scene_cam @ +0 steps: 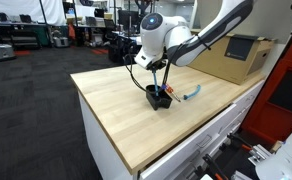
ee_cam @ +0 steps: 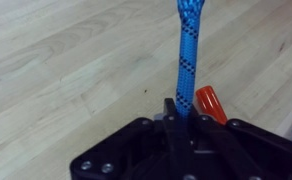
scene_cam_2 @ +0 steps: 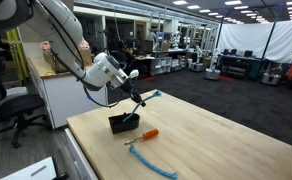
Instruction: Put the cable in the black object
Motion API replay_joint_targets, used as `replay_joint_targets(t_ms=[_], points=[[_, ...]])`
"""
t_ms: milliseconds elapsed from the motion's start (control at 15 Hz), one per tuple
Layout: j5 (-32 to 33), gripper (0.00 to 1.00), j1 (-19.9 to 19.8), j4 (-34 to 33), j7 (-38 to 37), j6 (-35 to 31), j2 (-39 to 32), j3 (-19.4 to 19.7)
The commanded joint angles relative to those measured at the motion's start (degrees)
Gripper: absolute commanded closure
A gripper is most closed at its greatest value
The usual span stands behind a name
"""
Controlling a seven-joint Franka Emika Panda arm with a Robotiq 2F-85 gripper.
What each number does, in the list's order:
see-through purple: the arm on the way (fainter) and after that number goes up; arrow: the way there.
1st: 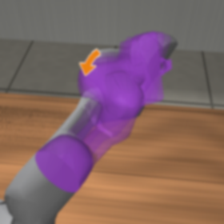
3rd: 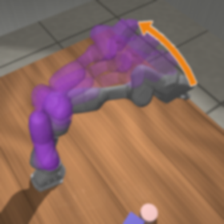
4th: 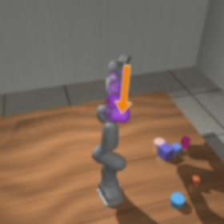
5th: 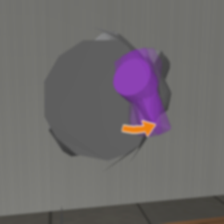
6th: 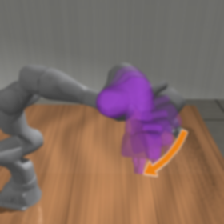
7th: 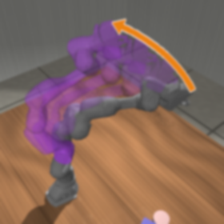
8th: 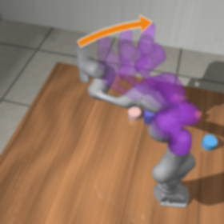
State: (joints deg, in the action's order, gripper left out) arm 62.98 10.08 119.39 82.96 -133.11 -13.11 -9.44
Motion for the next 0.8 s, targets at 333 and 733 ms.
replay_joint_targets(t_ms=[333,733], points=[[-2.51,0.97,-1.16,0.28,11.39,-4.03,-5.01,-1.6],[-7.86,0.36,-0.96,0.53,18.19,-1.98,-4.07,-1.92]])
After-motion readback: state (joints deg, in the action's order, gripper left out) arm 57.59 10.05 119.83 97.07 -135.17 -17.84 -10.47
